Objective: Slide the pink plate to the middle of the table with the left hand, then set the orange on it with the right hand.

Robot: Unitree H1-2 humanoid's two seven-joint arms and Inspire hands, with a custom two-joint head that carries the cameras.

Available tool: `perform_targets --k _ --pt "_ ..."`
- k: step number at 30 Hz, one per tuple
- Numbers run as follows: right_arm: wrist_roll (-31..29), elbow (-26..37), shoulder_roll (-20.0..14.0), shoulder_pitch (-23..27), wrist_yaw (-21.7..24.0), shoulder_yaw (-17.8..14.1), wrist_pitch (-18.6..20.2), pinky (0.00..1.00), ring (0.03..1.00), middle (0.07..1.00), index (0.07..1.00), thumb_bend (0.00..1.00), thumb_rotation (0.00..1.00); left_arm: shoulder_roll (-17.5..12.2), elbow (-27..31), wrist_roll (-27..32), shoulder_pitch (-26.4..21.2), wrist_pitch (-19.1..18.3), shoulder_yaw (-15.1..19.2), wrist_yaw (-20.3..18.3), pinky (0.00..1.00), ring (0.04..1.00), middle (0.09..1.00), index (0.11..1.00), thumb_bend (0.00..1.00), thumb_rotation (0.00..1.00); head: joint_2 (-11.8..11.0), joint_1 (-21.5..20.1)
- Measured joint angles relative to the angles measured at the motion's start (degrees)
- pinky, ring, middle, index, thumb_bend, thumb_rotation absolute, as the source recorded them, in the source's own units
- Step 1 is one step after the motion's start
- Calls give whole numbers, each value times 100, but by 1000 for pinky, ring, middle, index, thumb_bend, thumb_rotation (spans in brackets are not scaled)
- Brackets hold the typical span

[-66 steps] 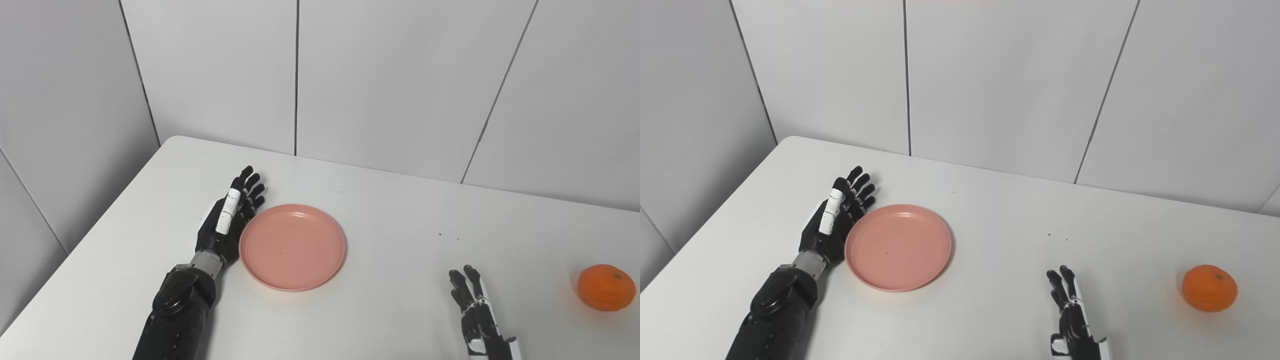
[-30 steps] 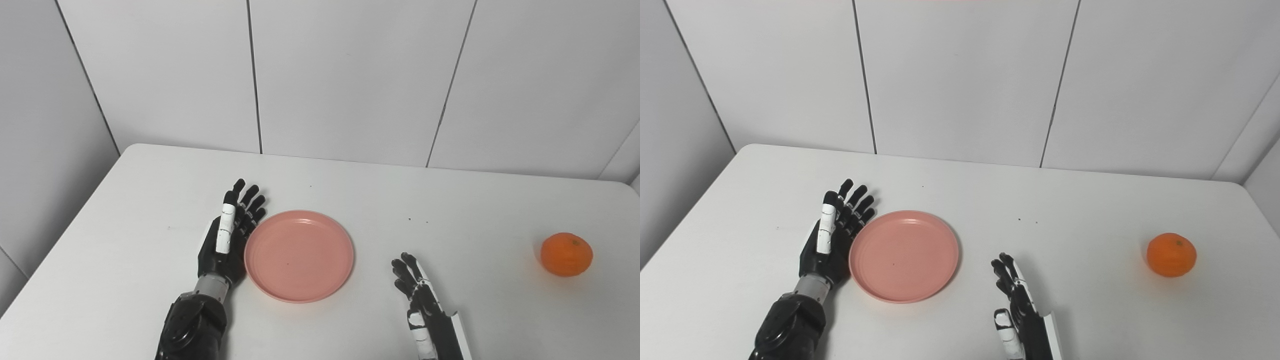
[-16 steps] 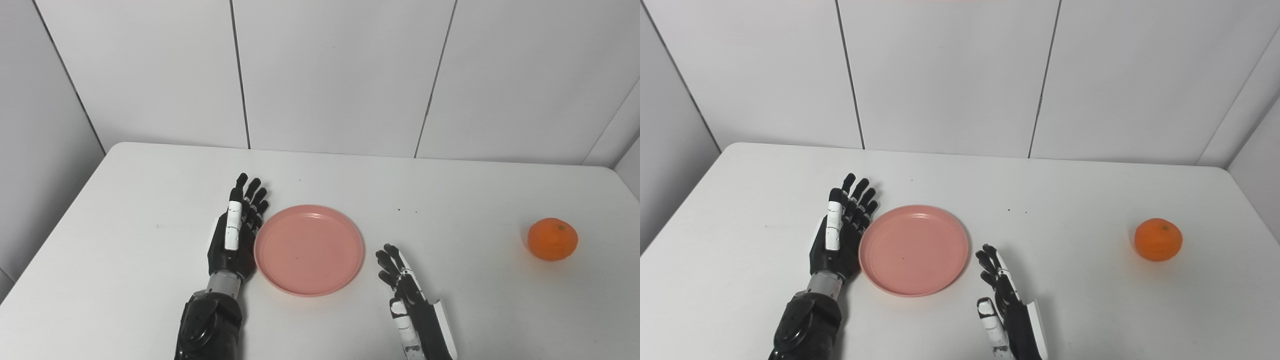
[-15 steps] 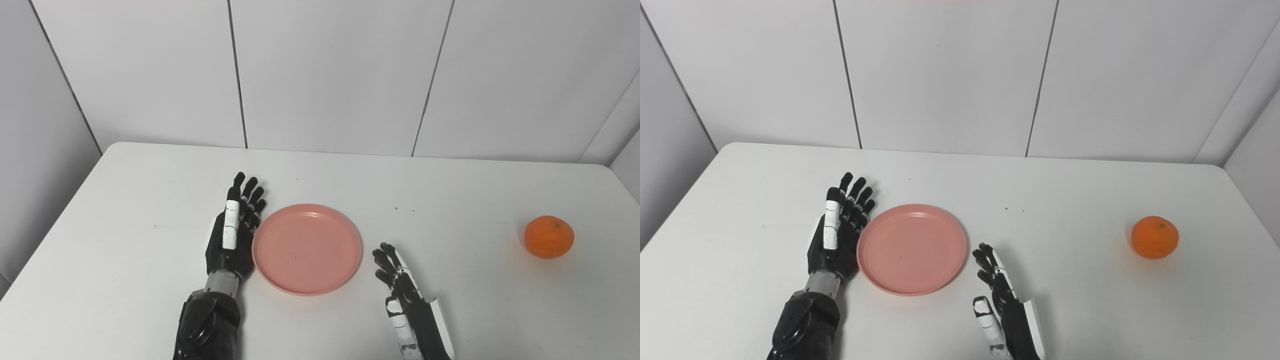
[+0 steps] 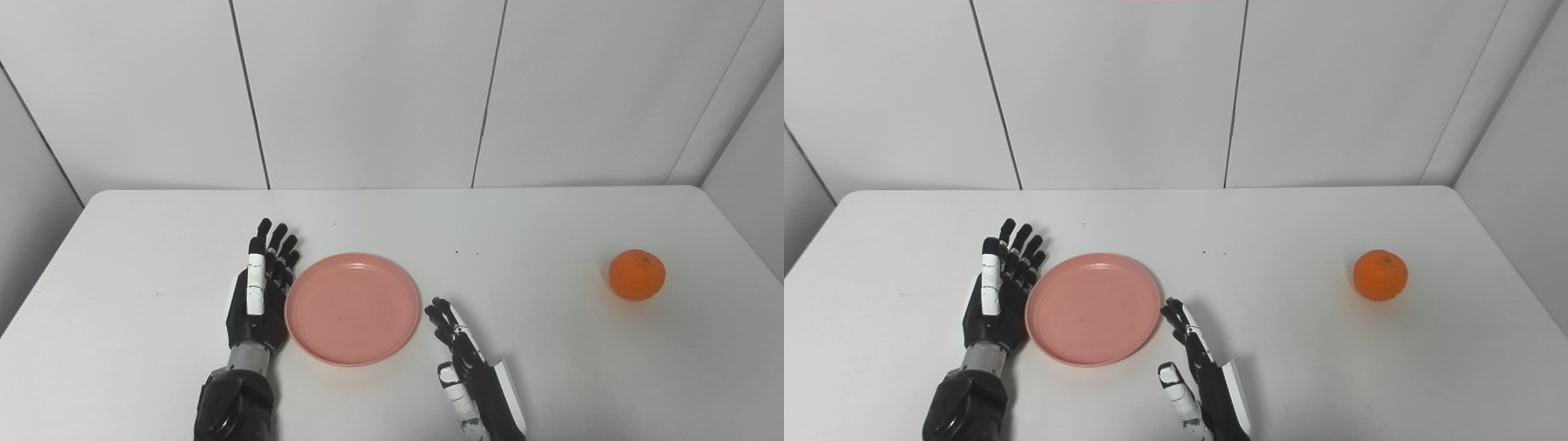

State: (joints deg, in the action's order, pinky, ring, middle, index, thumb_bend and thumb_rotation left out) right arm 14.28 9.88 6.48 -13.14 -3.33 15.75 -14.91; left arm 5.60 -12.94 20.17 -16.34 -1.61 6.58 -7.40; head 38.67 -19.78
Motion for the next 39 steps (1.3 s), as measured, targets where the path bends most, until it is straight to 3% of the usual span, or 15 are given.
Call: perform_targets --k 10,15,19,23,31,37,39 --pt "11 -28 6 19 -139 -6 10 918 916 898 912 747 1000 -20 -34 44 -25 -6 4 -14 1000 963 960 1000 814 769 -18 -123" --pt "-271 -4 40 21 -312 -62 11 861 883 876 888 697 1000 -72 -204 118 -151 -6 19 -76 1000 967 965 1000 817 769 -79 -237" --pt "-276 193 100 27 -610 -153 13 796 823 842 862 726 1000 -128 -367 124 -265 1 27 -146 1000 966 973 1000 819 764 -140 -421" --pt "-106 577 200 79 -904 -369 19 757 787 821 838 728 1000 -232 -539 122 -357 18 12 -268 1000 976 980 1000 796 781 -193 -580" --pt "-33 978 158 280 -913 -1070 303 730 767 804 816 776 1000 -271 -726 115 -446 45 8 -363 1000 980 980 1000 806 767 -255 -686" --pt "84 1081 74 574 -837 -1245 579 710 763 802 826 817 1000 -269 -727 94 -439 48 -27 -355 999 964 962 1000 816 765 -255 -712" --pt "225 1080 -51 737 -766 -1278 606 702 757 797 832 783 996 -265 -723 97 -438 48 -27 -347 1000 966 964 1000 809 765 -255 -712"
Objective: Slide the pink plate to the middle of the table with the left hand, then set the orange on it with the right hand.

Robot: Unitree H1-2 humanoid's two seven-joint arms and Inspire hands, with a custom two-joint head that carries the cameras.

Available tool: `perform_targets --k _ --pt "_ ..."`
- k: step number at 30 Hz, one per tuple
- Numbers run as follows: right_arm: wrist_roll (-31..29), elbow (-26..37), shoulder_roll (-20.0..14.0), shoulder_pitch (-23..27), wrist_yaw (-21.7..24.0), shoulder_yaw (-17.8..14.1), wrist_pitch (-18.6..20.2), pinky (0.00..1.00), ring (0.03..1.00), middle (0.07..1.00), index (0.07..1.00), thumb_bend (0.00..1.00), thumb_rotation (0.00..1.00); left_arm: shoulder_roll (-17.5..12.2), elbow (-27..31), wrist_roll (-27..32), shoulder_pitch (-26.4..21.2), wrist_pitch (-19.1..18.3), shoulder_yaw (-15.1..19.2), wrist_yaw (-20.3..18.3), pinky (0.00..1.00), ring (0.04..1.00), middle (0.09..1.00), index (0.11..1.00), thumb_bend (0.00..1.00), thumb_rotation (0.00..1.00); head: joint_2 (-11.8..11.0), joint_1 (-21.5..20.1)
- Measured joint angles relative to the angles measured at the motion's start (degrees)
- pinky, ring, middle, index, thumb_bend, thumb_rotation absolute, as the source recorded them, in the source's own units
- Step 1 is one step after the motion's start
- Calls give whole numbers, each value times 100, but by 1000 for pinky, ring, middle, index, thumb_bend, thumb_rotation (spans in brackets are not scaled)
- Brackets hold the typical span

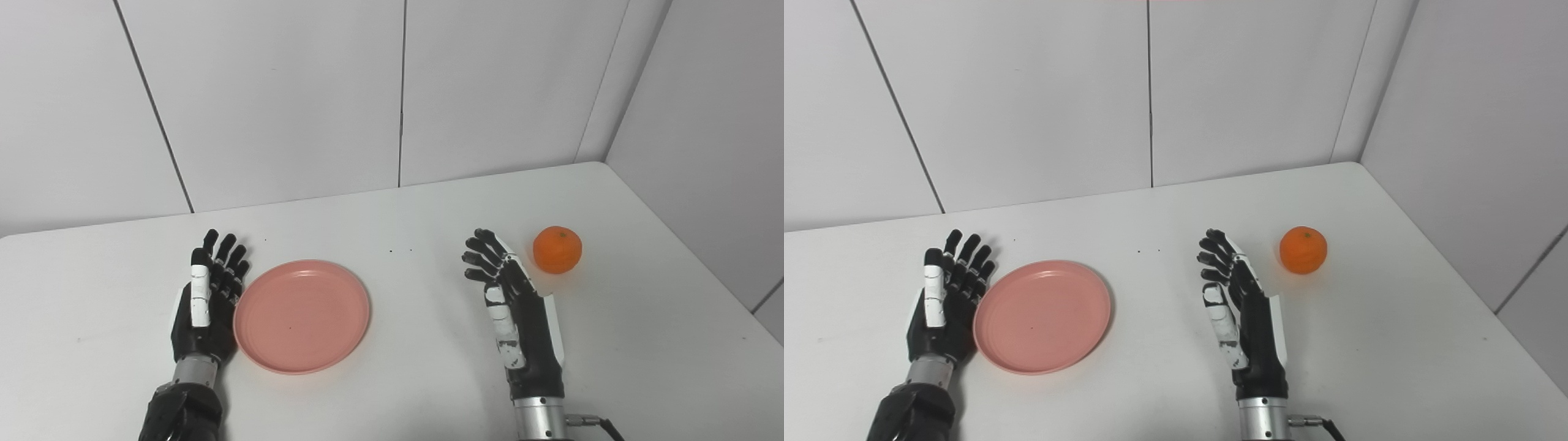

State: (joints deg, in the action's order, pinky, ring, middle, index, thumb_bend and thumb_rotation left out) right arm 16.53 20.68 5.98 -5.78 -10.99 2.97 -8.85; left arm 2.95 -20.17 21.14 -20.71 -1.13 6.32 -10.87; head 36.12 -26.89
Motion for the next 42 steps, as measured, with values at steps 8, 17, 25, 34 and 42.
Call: perform_targets --k 8,17,25,34,42 --pt "1470 49 -818 743 317 -308 688 677 775 804 812 812 1000 -11 -4 22 2 0 -5 -51 1000 973 971 1000 803 754 -26 -18" --pt "2821 110 -1584 1398 680 -471 1284 644 746 796 794 832 1000 -17 -6 23 7 -4 5 -90 1000 964 961 1000 809 753 -44 -9" --pt "3685 -223 -2204 1848 727 -542 1439 668 738 769 763 794 1000 -35 3 19 20 -11 -18 -111 1000 956 953 1000 815 736 -44 -17" --pt "4296 -872 -2680 2193 678 -529 1543 748 750 774 762 802 971 -72 -7 0 23 -11 -88 -111 1000 954 933 1000 814 752 -70 -26" --pt "4575 -1490 -2858 2431 1218 -381 1952 768 766 783 755 854 997 -84 -10 3 22 -10 -120 -120 1000 967 947 1000 808 755 -62 9"
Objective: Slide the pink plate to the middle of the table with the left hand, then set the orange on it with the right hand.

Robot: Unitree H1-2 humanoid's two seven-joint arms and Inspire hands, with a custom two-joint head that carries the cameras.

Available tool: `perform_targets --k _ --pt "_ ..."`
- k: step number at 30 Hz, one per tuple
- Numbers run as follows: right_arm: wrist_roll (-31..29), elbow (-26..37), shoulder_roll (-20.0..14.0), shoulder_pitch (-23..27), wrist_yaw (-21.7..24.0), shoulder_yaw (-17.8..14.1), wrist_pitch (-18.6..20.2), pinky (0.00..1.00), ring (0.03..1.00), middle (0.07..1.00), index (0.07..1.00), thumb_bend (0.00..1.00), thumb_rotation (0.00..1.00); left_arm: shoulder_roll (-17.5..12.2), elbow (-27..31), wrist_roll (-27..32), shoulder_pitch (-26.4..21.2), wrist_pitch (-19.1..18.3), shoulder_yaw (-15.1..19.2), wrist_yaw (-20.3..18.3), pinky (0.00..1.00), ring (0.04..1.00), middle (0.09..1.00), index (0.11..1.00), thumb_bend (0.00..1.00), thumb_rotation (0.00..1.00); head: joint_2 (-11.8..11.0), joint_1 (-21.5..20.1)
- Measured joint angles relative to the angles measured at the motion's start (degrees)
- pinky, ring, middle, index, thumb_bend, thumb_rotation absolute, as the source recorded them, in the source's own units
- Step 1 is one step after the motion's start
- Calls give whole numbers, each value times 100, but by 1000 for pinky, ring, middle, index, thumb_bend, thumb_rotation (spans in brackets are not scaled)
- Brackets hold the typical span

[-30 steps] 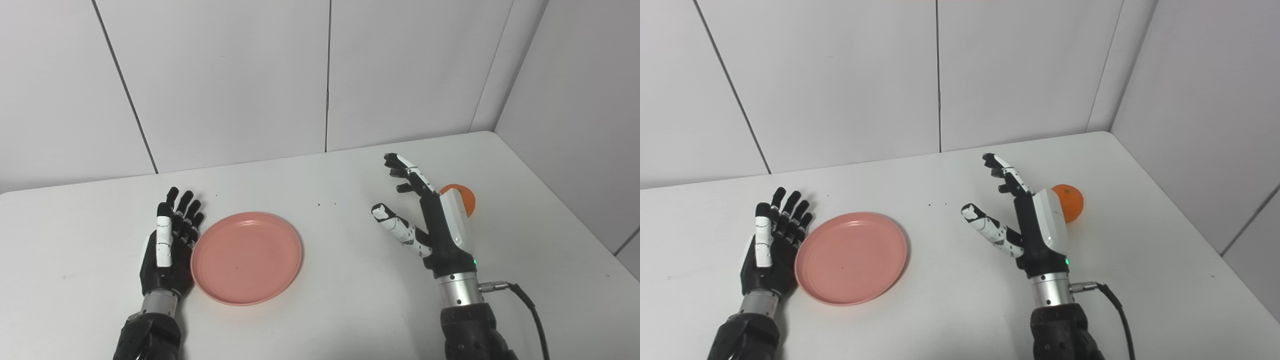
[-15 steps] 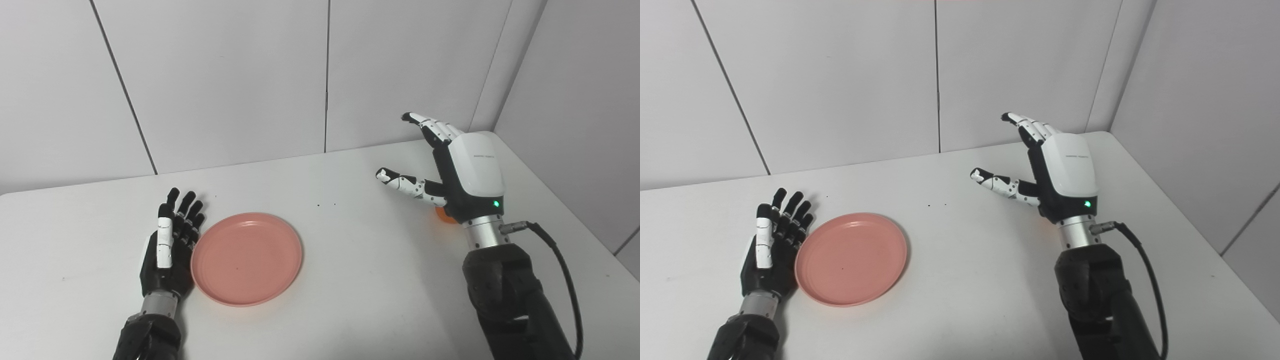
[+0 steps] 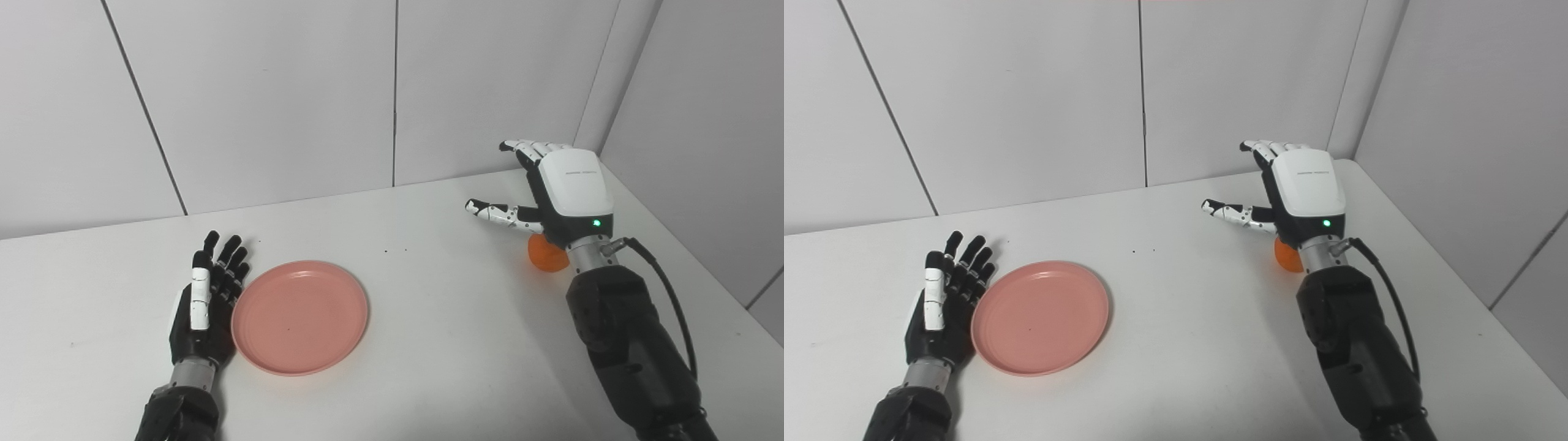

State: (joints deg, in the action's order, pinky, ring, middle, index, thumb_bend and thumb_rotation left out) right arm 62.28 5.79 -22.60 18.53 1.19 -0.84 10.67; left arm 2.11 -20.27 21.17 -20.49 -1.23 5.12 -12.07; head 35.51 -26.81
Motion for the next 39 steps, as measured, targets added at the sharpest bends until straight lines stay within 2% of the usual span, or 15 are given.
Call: perform_targets --k 5,8,17,39 --pt "-8 -456 -119 59 223 13 277 757 775 790 763 867 1000 -30 -1 1 0 0 1 -9 1000 962 947 1000 807 756 0 0" --pt "-78 -950 -187 98 238 37 394 734 757 779 756 861 977 -54 -1 6 0 0 -1 -35 1000 958 947 1000 823 754 26 -9" --pt "-381 -1749 -424 265 -64 288 393 721 738 765 750 847 933 -71 -10 6 -5 0 0 -37 1000 957 944 1000 821 745 35 -17" --pt "-948 -2118 -562 337 -209 540 590 713 744 779 764 894 988 -73 9 18 -2 -9 -6 -39 1000 947 940 1000 818 760 105 -18"
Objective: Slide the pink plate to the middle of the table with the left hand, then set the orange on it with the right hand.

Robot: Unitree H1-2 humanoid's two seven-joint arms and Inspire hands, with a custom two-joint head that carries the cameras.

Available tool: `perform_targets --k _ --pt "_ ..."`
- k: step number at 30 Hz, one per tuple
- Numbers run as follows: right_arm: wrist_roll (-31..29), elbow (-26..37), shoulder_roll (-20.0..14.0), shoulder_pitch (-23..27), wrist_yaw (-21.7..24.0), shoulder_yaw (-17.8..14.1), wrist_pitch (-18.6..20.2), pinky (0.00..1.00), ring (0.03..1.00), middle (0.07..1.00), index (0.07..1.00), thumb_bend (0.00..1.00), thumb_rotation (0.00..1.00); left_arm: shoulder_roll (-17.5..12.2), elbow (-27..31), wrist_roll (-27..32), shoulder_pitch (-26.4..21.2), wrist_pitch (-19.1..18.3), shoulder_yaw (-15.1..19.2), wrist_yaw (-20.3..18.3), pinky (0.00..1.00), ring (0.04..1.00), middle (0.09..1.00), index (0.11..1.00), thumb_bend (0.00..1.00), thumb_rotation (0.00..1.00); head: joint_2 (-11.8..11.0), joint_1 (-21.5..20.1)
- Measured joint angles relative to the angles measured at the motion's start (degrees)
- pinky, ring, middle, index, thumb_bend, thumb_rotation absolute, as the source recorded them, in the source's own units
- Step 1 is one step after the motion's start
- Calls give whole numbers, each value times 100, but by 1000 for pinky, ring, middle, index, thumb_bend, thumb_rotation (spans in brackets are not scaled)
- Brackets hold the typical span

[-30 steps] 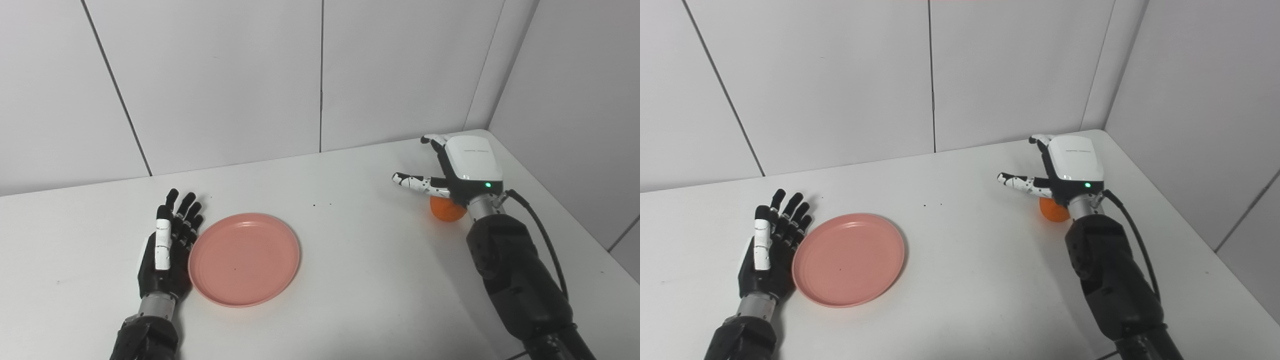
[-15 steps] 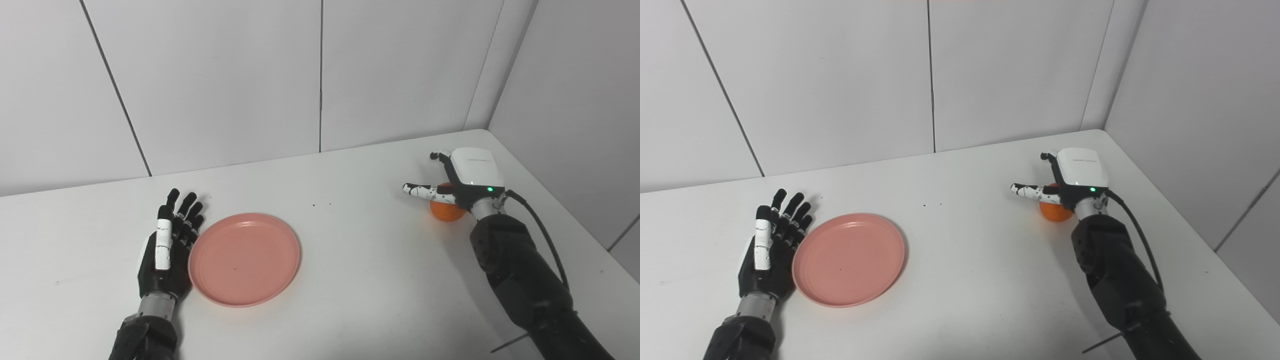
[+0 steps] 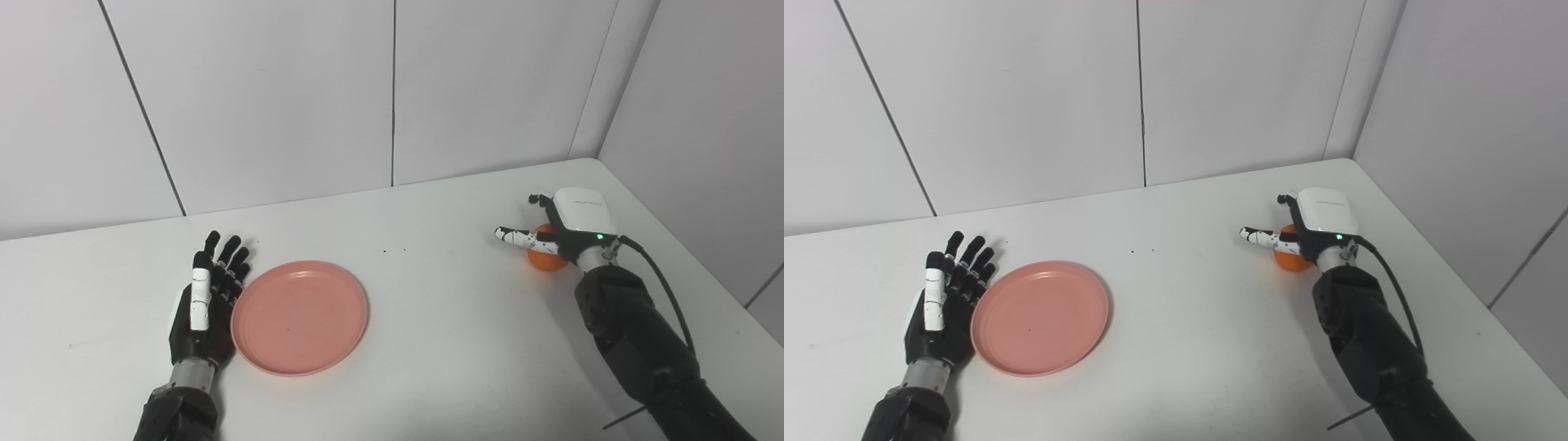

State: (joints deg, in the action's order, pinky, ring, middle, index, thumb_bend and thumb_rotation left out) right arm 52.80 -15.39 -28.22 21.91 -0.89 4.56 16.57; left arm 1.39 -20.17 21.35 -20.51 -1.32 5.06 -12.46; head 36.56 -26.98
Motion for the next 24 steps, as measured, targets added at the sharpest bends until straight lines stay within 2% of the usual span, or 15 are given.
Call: perform_targets --k 3,7,10,17,20,22,24 --pt "-35 -2 -3 -16 2 37 33 711 744 776 770 865 951 -2 0 -1 0 -1 1 0 1000 949 939 1000 818 760 26 18" --pt "-67 18 -4 -48 22 83 108 676 733 777 770 862 969 -4 4 6 1 -10 9 0 1000 953 949 1000 815 753 44 9" --pt "-78 44 -4 -64 32 117 170 647 713 767 761 851 946 -7 3 6 2 -15 9 -1 1000 948 942 1000 813 760 53 9" --pt "-54 178 -39 -100 239 263 584 595 677 737 733 839 936 -6 13 6 3 -28 11 -1 1000 946 944 1000 815 752 88 26" --pt "-59 198 -44 -101 246 303 650 498 600 667 682 811 906 -7 28 9 9 -39 16 -3 1000 947 946 1000 815 754 88 18" --pt "-67 204 -44 -100 246 319 657 387 480 548 596 774 876 -10 29 8 10 -39 15 -3 1000 946 946 1000 818 753 114 26" --pt "-54 213 -59 -101 247 365 681 341 420 468 515 727 825 -10 33 8 12 -39 16 -4 1000 949 946 1000 813 754 114 26"
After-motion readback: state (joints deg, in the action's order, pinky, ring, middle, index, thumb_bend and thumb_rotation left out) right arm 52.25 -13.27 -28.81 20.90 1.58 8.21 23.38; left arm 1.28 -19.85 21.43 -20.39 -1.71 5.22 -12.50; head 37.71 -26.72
